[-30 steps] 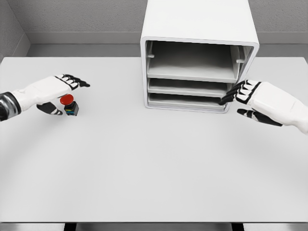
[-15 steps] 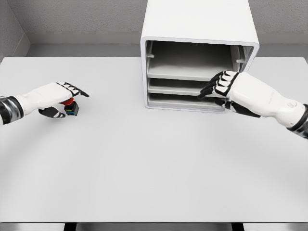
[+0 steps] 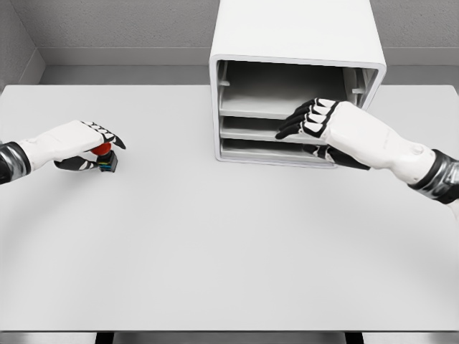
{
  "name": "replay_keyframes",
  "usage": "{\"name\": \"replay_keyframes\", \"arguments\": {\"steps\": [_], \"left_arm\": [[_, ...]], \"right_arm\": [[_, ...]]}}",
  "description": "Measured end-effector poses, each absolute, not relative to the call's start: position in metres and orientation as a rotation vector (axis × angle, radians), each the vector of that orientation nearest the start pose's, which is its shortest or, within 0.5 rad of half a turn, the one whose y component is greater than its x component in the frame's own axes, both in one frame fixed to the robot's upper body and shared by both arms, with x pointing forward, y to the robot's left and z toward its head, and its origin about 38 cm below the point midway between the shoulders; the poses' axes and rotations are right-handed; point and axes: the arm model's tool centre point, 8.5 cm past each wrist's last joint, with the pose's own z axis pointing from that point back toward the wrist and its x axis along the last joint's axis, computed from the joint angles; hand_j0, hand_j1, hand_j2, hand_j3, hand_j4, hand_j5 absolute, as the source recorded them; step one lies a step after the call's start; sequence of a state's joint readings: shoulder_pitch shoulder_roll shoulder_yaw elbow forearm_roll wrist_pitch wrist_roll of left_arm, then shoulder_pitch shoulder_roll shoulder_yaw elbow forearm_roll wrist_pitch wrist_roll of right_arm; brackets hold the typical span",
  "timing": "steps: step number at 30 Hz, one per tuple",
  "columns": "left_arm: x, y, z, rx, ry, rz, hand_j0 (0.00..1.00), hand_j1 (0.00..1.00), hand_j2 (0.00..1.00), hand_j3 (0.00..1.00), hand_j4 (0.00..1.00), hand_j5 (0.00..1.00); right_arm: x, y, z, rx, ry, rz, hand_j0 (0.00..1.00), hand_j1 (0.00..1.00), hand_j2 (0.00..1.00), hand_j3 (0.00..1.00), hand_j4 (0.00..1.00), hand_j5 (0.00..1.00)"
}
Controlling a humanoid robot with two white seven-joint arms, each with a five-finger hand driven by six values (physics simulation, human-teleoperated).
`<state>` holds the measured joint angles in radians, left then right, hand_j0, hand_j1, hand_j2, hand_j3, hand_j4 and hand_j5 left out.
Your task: Slide open multi-storey tabletop storage cabinets and put open load switch and slide close multi-storey tabletop storage cabinets
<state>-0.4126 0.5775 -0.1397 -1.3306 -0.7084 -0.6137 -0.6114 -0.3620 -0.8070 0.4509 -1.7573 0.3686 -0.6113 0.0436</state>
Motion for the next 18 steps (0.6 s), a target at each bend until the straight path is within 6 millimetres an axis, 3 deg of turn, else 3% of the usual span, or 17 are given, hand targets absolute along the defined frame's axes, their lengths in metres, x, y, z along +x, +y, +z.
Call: {"name": "replay_keyframes", "arguments": {"steps": [4, 9, 18], "left_arm": [[0.440, 0.348, 0.167, 0.574, -1.291, -1.855, 0.64, 0.64, 0.64, 0.64, 0.64, 0.64], [0.440, 0.347, 0.167, 0.573, -1.295, -1.857, 0.66, 0.66, 0.66, 0.66, 0.66, 0.66], [0.441, 0.344, 0.176, 0.590, -1.317, -1.861, 0.55, 0.55, 0.55, 0.55, 0.55, 0.55]], "right_arm": [[0.367, -0.256, 0.243, 0.487, 2.742, -2.198, 0.83, 0.83, 0.83, 0.83, 0.83, 0.83], [0.374, -0.254, 0.239, 0.490, 2.775, -2.183, 0.84, 0.84, 0.84, 0.84, 0.84, 0.84], [0.383, -0.242, 0.230, 0.446, 2.807, -2.174, 0.85, 0.85, 0.85, 0.85, 0.85, 0.85]]}}
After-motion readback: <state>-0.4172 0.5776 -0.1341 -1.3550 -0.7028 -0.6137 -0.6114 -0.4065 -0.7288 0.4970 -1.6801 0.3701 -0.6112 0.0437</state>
